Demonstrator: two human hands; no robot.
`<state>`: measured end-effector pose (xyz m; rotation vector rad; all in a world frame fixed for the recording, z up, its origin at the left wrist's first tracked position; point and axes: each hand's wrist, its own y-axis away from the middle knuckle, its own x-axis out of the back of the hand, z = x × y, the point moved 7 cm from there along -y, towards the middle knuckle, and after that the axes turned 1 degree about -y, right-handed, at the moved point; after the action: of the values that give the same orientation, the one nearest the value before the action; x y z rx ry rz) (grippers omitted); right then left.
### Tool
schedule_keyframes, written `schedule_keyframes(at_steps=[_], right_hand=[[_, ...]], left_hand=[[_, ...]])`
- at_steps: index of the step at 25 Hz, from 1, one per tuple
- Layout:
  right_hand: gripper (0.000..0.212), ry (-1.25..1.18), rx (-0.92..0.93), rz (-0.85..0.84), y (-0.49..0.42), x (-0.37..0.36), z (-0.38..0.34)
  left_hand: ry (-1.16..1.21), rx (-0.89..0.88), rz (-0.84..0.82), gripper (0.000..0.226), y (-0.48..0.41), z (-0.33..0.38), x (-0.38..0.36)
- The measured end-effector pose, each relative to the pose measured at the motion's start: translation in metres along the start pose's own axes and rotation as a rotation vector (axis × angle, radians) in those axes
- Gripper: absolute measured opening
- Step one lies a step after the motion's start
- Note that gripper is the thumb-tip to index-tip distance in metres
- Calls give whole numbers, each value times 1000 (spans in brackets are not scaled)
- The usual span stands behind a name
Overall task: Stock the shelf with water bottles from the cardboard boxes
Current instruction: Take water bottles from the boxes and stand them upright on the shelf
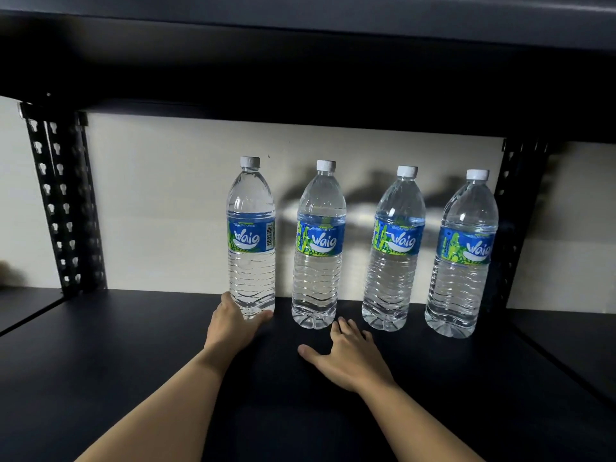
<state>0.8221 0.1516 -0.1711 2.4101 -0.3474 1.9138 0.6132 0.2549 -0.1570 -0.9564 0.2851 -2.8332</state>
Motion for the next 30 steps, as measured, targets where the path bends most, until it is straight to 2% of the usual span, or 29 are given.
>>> schedule_keyframes(at_steps=[3,6,8,12,15,17,19,23,27,29,30], right_hand=[[103,-14,3,3,1,2,-1],[98,-57,4,41,4,6,0],[93,-85,5,63,6,8,0],[76,-49,4,12,25,10,-6],[59,-34,18,-56,55,10,-14],[55,-54,56,-35,87,12,-23],[53,-83,115,24,124,15,-34],[43,-240,221,263,198,15,-45],[36,-485,251,379,255,0,-41],[29,-587,240,332,273,-23,-38],[28,-606,225,236,279,-42,-39]], left_hand=[[-10,3,-25,91,0,-3,0],[1,-7,-58,119,7,-4,6],[53,6,-45,122,20,-6,16],[125,48,72,94,76,-12,50],[262,114,100,55,128,-17,81],[305,85,64,30,161,-15,95],[327,15,75,18,200,-15,109],[309,-69,152,15,276,-28,118],[243,33,145,19,338,-72,96],[238,146,106,27,369,-104,76],[238,229,82,30,384,-121,64]])
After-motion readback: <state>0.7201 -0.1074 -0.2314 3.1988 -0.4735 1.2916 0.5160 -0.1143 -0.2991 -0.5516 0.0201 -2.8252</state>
